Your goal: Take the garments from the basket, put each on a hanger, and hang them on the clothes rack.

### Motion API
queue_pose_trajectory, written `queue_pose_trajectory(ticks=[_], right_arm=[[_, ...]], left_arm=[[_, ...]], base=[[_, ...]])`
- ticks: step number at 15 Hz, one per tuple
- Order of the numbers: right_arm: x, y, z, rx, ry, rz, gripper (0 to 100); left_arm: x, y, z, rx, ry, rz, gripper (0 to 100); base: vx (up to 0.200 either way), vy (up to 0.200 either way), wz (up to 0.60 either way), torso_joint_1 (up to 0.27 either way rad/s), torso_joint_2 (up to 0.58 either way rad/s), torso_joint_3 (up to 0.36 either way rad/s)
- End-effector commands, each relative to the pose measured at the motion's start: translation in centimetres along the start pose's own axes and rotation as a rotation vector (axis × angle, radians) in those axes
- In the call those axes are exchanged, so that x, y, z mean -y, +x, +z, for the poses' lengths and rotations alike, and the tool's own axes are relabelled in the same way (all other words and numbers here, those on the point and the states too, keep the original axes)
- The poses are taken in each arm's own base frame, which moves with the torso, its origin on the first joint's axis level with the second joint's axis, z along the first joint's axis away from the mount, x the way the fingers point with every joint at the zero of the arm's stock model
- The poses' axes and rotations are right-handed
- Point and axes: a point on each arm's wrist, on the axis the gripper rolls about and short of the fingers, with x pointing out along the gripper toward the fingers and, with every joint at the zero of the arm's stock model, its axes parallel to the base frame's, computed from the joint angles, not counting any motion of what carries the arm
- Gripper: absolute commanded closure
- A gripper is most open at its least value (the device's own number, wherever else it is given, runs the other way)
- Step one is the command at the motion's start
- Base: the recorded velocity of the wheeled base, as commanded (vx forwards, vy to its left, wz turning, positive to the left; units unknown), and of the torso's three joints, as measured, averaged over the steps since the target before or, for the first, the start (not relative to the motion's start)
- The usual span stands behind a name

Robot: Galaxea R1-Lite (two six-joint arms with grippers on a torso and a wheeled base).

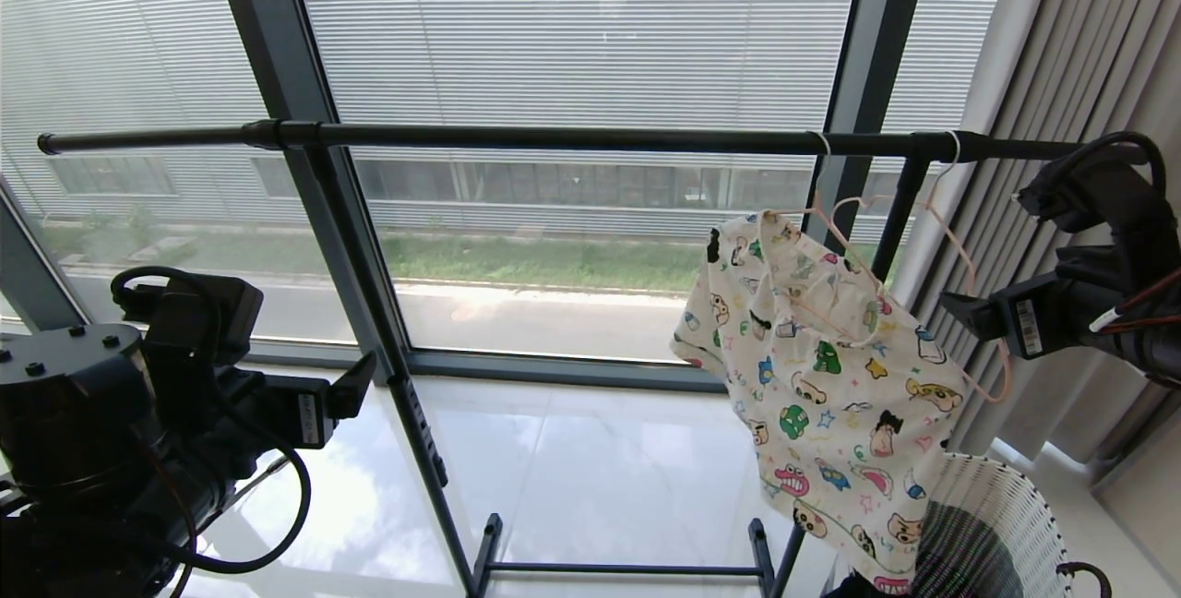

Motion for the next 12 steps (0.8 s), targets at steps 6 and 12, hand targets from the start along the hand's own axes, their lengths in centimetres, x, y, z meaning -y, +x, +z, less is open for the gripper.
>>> queue_pose_trajectory(ticks=[6,12], right_arm=[[0.2,-0.7,-0.3,0.005,0.000,0.000,0],[0.0,-2.0,-3.2,-0.056,-0.026,0.014,0]], left_arm=[[0.0,0.0,0.0,-0.002,0.000,0.002,0],[-0.4,0.3,-0.7,-0.032,0.010,0.023,0]], base=[[0.000,0.000,0.00,-0.209,0.46,0.251],[0.000,0.000,0.00,-0.216,0.50,0.286]])
